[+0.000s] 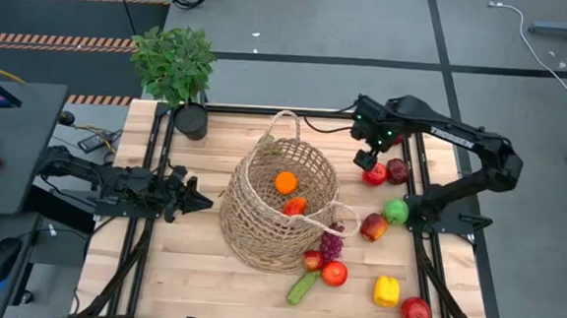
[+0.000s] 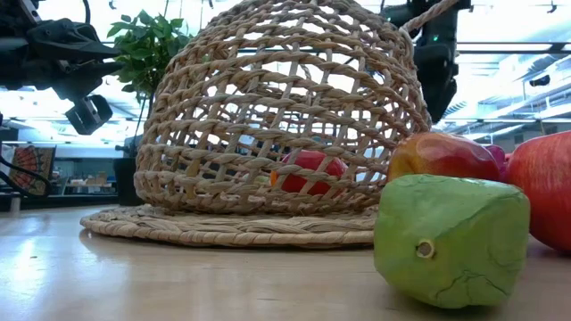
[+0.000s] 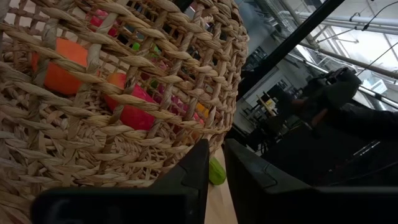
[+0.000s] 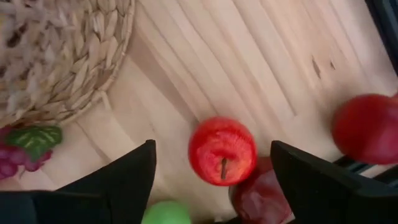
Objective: Build produce basket
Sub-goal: Put the red apple into the brown basket
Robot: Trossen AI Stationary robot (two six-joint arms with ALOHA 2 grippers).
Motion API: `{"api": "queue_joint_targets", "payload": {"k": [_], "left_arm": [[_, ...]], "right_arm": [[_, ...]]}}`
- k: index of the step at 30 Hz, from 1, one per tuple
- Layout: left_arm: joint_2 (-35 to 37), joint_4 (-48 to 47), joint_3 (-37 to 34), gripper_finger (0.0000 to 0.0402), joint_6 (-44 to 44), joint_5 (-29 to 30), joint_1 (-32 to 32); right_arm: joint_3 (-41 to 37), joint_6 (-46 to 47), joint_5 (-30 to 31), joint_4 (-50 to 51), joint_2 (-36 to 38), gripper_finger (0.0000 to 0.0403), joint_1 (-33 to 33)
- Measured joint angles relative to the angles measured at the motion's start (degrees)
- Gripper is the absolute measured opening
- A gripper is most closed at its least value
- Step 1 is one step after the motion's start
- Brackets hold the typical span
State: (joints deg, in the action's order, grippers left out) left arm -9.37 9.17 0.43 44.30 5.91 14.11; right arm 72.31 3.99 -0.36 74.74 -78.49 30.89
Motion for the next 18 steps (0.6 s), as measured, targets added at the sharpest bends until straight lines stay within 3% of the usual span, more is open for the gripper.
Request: {"api": "queue_joint_targets", "payload": {"k": [7,12,18], "left_arm": [[0.00,0.00,0.01,0.0061,0.00,0.00,0.00],[0.00,0.00,0.02,0.0063,-0.03,-0.02,0.00],[0.00,-0.02,0.02,0.0058,0.01,0.00,0.00]], "right_arm": [[0.00,-8.56,-4.94,3.74,-3.79,0.0390,2.00],[-0.02,-11.59,-5.44,4.55,-5.02,0.0390,2.30],[-6.77,-4.25,-7.80,-8.02,0.87,0.0399,3.08]]}}
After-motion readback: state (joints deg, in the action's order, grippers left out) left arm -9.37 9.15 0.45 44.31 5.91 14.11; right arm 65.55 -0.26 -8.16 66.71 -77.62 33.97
